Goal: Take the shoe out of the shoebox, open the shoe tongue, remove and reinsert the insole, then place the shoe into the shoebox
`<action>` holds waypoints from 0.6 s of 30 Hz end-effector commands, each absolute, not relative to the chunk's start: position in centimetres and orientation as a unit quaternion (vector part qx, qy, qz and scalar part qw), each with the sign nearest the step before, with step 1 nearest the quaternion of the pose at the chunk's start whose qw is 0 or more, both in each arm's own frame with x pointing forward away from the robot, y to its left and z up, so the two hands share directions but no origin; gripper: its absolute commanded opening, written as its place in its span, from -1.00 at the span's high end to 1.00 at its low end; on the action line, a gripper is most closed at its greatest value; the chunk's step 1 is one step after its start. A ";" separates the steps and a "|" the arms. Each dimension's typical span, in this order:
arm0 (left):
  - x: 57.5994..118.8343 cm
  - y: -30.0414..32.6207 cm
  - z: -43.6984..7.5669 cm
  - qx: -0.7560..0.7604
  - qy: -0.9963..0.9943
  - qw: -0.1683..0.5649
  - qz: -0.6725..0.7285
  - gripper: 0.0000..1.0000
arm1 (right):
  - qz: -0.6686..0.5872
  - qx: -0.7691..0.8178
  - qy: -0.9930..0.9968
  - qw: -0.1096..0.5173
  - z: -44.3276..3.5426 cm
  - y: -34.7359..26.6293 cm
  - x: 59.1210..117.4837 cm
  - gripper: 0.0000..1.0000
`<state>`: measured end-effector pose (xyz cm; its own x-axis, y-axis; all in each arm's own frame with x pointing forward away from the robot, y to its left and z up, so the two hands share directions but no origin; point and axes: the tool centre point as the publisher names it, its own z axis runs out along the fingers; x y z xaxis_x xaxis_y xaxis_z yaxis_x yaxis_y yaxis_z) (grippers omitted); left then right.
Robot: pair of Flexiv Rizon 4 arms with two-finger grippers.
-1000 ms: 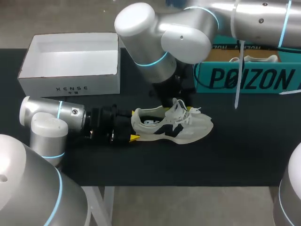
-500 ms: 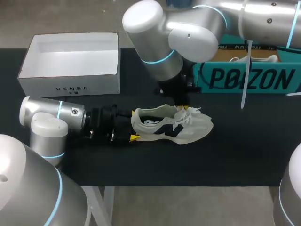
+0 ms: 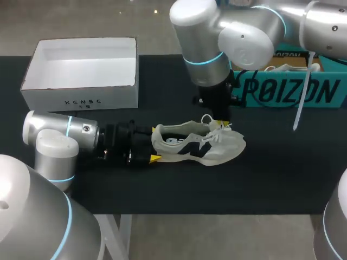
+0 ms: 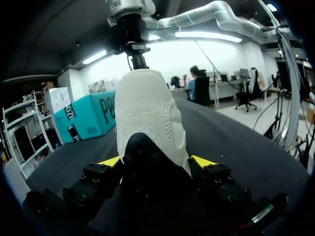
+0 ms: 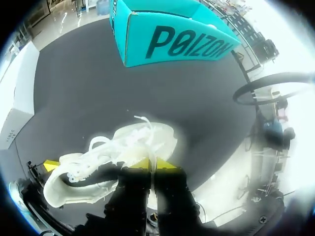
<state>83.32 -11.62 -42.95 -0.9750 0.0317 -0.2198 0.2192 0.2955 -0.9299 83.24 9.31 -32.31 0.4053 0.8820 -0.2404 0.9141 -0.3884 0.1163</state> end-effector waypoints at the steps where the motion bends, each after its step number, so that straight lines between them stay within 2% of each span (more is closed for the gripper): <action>1: 83.3 -11.6 -43.2 0.078 0.801 0.081 -0.588 1.00 | -0.054 0.849 0.513 0.110 -32.4 8.5 83.2 1.00; 5: 83.3 -11.6 -43.2 0.078 0.801 0.081 -0.588 1.00 | -0.046 0.848 0.516 0.109 -31.7 8.8 83.3 0.99; 8: 83.3 -11.6 -43.2 0.078 0.801 0.081 -0.588 1.00 | -0.037 0.846 0.522 0.107 -30.8 9.0 83.3 0.29; 10: 83.3 -11.6 -43.2 0.078 0.801 0.081 -0.588 1.00 | -0.032 0.844 0.525 0.107 -30.3 9.1 83.4 0.04; 12: 83.3 -11.6 -43.2 0.078 0.801 0.081 -0.588 1.00 | -0.029 0.842 0.527 0.107 -29.7 9.1 83.5 -0.91; 13: 83.3 -11.6 -43.2 0.078 0.801 0.081 -0.588 1.00 | -0.028 0.841 0.528 0.110 -29.4 9.0 83.6 -1.00; 18: 83.3 -11.6 -43.2 0.078 0.801 0.081 -0.588 1.00 | -0.019 0.826 0.552 0.115 -28.1 8.6 84.1 -1.00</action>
<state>83.36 -11.63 -42.96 -0.9751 0.0310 -0.2197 0.2189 0.2963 -0.9297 84.29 9.04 -28.89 0.4172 0.8947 -0.1599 0.9053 -0.3935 0.1601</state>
